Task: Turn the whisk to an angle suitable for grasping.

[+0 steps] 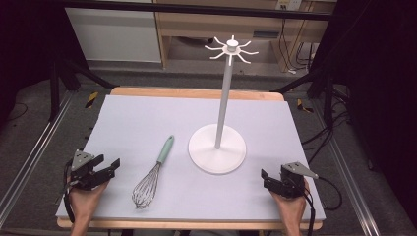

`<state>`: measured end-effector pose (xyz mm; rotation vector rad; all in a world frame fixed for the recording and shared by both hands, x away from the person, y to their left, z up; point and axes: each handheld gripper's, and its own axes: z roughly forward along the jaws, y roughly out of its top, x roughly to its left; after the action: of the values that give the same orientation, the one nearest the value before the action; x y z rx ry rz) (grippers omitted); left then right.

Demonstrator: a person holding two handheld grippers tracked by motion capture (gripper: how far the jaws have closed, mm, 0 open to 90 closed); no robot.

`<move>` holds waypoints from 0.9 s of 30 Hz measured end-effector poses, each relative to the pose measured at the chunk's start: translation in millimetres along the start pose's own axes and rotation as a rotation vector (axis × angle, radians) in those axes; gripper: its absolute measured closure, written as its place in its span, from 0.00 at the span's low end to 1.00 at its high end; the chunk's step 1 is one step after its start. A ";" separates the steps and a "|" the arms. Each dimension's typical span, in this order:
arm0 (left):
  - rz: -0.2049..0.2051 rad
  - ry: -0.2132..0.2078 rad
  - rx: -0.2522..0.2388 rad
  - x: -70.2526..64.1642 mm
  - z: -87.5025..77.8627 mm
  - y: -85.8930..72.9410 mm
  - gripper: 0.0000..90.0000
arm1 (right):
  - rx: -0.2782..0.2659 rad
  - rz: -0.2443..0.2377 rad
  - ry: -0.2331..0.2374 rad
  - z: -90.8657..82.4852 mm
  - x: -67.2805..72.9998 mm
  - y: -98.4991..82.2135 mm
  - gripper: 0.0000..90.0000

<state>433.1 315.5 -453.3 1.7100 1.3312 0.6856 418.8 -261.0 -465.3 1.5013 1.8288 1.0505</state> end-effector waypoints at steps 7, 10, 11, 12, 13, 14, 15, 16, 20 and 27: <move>0.013 -0.035 0.007 -6.8 -4.3 6.4 0.38 | -0.015 -0.002 0.008 -1.5 2.3 1.3 0.26; 0.017 -0.038 0.006 -9.9 -6.3 10.0 0.38 | -0.021 -0.011 0.013 -3.3 6.0 2.8 0.28; 0.015 -0.038 0.006 -11.2 -6.5 11.1 0.38 | -0.019 -0.013 0.018 -3.9 7.1 3.4 0.28; 0.015 -0.042 0.004 -12.1 -7.1 12.2 0.38 | -0.022 -0.021 0.019 -3.6 7.5 4.0 0.29; 0.013 -0.046 -0.001 -13.0 -7.7 12.9 0.37 | -0.023 -0.022 0.021 -3.5 8.2 4.6 0.30; 0.013 -0.047 -0.003 -13.9 -8.3 13.6 0.37 | -0.023 -0.024 0.020 -3.2 8.8 5.0 0.30; 0.012 -0.047 -0.004 -14.8 -8.5 14.3 0.37 | -0.024 -0.025 0.025 -2.8 9.3 5.2 0.31; 0.012 -0.047 -0.004 -14.8 -8.5 14.3 0.37 | -0.021 -0.023 0.030 -2.7 10.2 5.3 0.32; 0.016 -0.053 -0.011 -17.3 -9.8 17.7 0.38 | -0.015 -0.035 0.047 -0.9 11.8 6.0 0.35; 0.028 -0.071 -0.008 -23.5 -11.1 21.7 0.37 | -0.018 -0.043 0.056 -0.6 13.3 7.3 0.37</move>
<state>428.0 294.5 -427.3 1.7335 1.2560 0.6396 419.3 -247.6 -458.0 1.4295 1.8758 1.0957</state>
